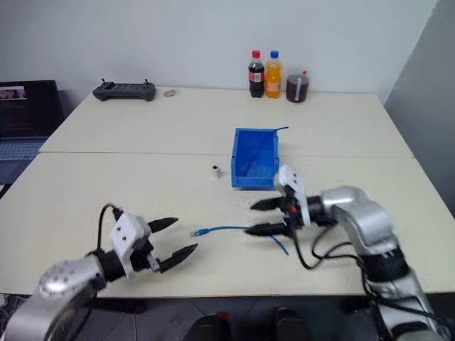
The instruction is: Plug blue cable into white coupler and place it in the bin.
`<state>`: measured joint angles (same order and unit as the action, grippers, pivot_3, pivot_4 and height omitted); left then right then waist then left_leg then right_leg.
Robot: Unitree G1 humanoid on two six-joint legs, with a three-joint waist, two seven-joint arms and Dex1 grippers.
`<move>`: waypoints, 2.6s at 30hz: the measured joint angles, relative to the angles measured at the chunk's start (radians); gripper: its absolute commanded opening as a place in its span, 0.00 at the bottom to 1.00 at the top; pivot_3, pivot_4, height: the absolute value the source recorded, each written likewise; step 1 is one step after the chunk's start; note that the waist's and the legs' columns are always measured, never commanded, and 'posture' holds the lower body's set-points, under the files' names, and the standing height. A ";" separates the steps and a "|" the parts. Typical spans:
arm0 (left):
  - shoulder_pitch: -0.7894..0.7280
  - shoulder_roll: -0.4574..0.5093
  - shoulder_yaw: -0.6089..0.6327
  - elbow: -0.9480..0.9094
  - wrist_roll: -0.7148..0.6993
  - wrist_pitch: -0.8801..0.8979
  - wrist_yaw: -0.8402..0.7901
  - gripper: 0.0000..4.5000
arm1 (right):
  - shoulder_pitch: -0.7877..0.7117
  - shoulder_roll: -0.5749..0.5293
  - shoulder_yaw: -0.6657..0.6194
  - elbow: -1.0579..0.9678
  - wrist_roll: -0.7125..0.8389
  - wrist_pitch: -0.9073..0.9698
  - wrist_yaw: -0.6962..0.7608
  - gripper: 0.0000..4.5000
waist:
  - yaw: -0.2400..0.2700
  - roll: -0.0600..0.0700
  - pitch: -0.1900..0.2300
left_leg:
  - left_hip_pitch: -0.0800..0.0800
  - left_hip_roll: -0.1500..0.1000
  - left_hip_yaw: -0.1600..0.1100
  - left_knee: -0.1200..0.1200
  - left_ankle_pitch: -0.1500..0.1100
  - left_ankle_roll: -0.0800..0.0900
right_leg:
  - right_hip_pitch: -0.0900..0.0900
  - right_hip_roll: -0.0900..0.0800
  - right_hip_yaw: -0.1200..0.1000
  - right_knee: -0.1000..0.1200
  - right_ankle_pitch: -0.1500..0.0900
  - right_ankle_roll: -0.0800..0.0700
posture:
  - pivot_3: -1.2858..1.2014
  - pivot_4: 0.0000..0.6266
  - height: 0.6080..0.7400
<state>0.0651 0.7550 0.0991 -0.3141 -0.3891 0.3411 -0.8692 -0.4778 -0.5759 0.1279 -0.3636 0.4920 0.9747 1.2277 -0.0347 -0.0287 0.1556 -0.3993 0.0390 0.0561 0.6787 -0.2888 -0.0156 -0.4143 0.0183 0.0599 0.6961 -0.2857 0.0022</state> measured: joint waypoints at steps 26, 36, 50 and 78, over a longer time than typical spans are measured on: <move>-0.381 0.011 -0.217 0.617 0.133 -0.324 -0.499 0.16 | 0.154 -0.052 -0.108 -0.143 0.081 0.006 -0.363 0.84 | -0.006 -0.001 0.000 | -0.001 0.001 0.001 0.000 0.000 0.000 | 0.000 0.002 0.002 0.000 0.000 0.000 | 0.52 0.24 1.00; -0.340 0.013 -0.184 0.498 0.088 -0.142 -0.433 0.05 | 0.142 -0.032 -0.117 -0.101 0.102 -0.025 -0.402 0.84 | -0.005 -0.001 0.000 | -0.001 0.002 0.000 0.001 0.000 0.000 | -0.001 0.002 0.002 0.000 0.000 0.001 | 0.52 0.24 1.00; -0.430 -0.384 0.086 -0.040 -0.753 0.739 0.326 0.05 | 0.080 0.109 -0.432 0.031 0.578 0.298 -0.627 0.84 | -0.007 -0.003 0.000 | 0.001 0.001 -0.004 0.001 0.001 -0.001 | 0.004 0.002 0.000 0.001 0.000 0.002 | 0.52 0.24 1.00; -0.414 -0.346 0.036 -0.040 -1.084 0.777 0.512 0.05 | -0.045 0.108 -0.320 0.154 0.868 0.328 -0.724 0.84 | 0.003 -0.003 0.000 | 0.000 0.000 -0.004 0.001 0.001 -0.002 | 0.004 0.002 0.000 -0.003 0.000 0.002 | 0.52 0.24 1.00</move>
<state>-0.3492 0.4088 0.1350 -0.3541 -1.4735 1.1183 -0.3575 -0.5233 -0.4682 -0.1924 -0.2098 1.3598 1.3025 0.5038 -0.0321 -0.0319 0.1558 -0.3995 0.0386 0.0521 0.6798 -0.2877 -0.0174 -0.4103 0.0203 0.0600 0.6933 -0.2857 0.0045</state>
